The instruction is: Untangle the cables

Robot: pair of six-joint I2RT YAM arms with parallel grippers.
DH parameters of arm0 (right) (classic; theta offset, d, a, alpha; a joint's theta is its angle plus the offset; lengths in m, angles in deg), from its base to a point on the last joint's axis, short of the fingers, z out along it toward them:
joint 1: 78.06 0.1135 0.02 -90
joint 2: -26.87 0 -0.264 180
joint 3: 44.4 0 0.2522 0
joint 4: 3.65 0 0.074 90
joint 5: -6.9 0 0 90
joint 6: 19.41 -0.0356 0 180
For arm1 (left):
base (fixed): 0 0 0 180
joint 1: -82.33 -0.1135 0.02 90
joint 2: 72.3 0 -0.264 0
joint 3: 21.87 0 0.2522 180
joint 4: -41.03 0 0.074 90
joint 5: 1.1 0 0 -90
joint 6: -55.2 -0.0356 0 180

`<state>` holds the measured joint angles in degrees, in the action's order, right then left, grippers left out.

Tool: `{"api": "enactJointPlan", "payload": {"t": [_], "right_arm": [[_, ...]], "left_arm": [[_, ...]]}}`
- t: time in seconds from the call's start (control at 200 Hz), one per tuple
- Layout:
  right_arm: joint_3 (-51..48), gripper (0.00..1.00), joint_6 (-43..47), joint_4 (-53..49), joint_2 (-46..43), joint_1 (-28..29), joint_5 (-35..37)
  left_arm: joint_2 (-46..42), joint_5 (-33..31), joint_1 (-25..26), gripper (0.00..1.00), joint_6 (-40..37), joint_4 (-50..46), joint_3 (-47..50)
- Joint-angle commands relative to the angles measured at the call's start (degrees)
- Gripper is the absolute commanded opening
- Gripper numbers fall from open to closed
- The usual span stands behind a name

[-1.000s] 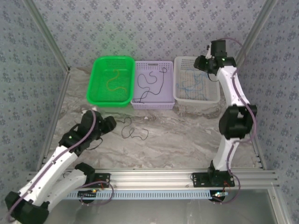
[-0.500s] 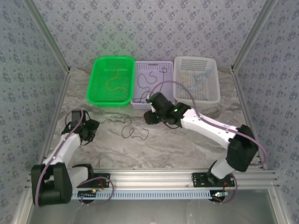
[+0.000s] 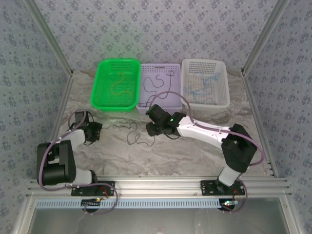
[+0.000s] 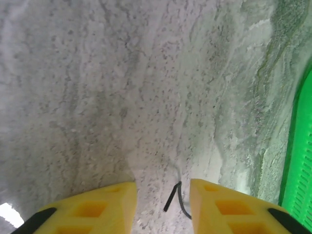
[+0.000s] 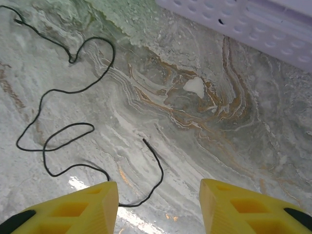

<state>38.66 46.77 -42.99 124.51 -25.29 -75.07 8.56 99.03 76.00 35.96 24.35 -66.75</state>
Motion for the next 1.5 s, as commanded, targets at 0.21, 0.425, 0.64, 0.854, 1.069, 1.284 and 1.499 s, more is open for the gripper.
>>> {"api": "enactJointPlan", "payload": {"t": [0.21, 0.425, 0.64, 0.854, 1.069, 1.284, 1.499], "right_arm": [[1.15, 0.5, -3.48, -0.96, 6.11, 0.7, 2.47], [5.08, 0.49, -1.88, -1.67, 12.92, 0.8, 3.48], [5.83, 0.49, -1.76, -1.51, 15.05, 0.81, 3.73], [7.44, 0.38, -1.76, -2.18, 17.12, 1.03, 3.66], [6.12, 0.4, -2.51, -3.71, 16.01, 3.3, 7.08], [5.57, 0.4, -3.4, -6.09, 15.97, 5.19, 10.99], [5.62, 0.08, -4.53, -6.52, 18.31, 4.63, 13.05]], "left_arm": [[5.01, 0.22, 0.25, 0.07, 1.39, 11.98, 0.99], [3.79, 0.06, 0.11, 0.0, 0.27, 11.34, 0.32], [-2.76, -0.94, 0.16, 0.0, -0.52, 7.91, 1.13], [-10.2, -2.02, 0.14, 0.0, -2.14, 2.44, 0.22], [-12.58, -1.22, 0.15, 0.0, -3.61, -0.94, -1.66], [-13.84, -0.59, 0.16, 0.0, -4.03, -1.82, -2.01], [-16.5, -0.21, 0.13, 0.0, -4.85, -4.09, -2.86]]}}
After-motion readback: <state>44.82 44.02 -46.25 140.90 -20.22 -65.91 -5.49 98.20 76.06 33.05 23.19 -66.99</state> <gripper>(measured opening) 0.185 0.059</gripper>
